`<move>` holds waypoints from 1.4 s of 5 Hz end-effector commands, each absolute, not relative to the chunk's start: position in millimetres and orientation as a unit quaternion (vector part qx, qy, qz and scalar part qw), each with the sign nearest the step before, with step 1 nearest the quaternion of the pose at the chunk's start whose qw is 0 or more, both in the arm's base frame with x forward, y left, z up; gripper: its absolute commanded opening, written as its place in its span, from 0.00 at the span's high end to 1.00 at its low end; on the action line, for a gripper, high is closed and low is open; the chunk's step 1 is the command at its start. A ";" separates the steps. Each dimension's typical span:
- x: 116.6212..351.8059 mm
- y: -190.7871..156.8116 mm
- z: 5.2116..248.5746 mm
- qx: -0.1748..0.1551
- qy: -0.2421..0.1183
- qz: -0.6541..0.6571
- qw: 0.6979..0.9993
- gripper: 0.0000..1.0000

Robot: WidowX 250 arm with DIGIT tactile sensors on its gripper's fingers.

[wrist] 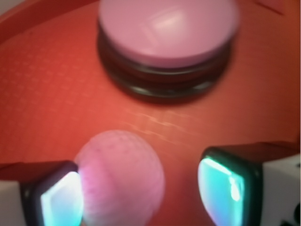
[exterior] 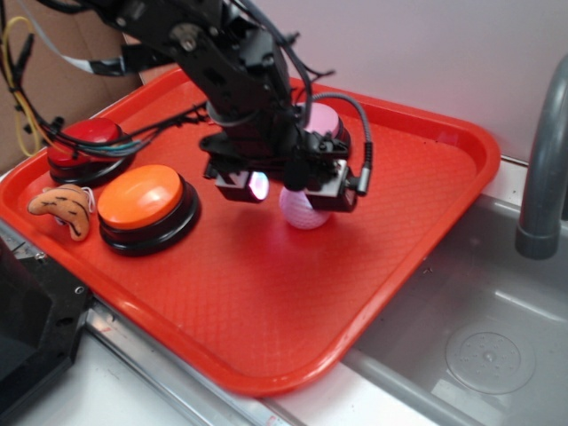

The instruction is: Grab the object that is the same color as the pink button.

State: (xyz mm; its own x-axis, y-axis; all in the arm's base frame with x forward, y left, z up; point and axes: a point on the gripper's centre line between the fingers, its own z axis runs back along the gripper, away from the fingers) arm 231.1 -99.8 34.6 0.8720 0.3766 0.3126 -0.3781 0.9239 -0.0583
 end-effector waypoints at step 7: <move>255.3 19.7 207.2 -0.050 -0.078 0.132 0.987 1.00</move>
